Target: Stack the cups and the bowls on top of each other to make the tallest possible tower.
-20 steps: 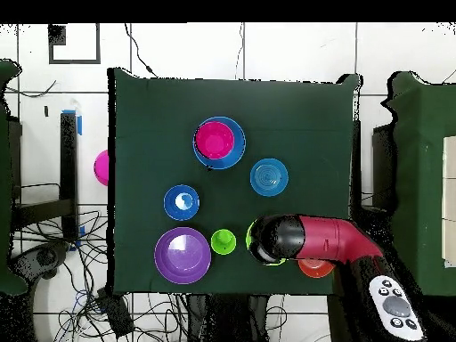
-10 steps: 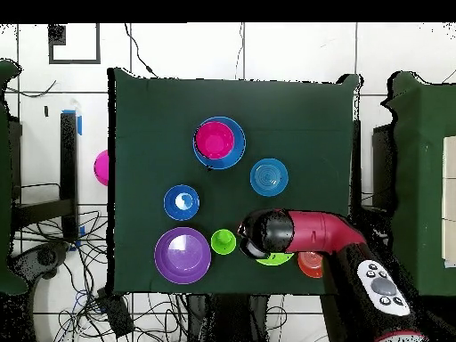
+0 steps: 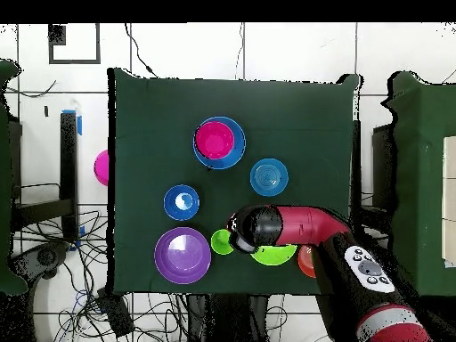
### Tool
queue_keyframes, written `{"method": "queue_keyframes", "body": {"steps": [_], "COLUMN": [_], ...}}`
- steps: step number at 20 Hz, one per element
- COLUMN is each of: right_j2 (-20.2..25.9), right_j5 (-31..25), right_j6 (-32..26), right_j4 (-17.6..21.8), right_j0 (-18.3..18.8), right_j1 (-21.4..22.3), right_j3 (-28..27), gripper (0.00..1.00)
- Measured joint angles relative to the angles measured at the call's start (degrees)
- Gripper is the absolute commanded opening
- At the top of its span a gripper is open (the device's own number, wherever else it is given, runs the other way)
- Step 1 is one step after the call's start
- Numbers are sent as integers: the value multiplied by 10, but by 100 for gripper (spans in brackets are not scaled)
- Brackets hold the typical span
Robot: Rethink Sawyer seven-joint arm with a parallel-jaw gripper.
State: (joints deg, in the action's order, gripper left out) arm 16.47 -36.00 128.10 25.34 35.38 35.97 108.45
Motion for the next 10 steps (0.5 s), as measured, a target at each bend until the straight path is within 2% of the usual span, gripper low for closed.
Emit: {"method": "queue_keyframes", "body": {"steps": [10], "right_j2": [5], "right_j5": [49], "right_j6": [0], "right_j4": [0], "right_j0": [3], "right_j1": [-44], "right_j3": [-3], "gripper": [100]}}
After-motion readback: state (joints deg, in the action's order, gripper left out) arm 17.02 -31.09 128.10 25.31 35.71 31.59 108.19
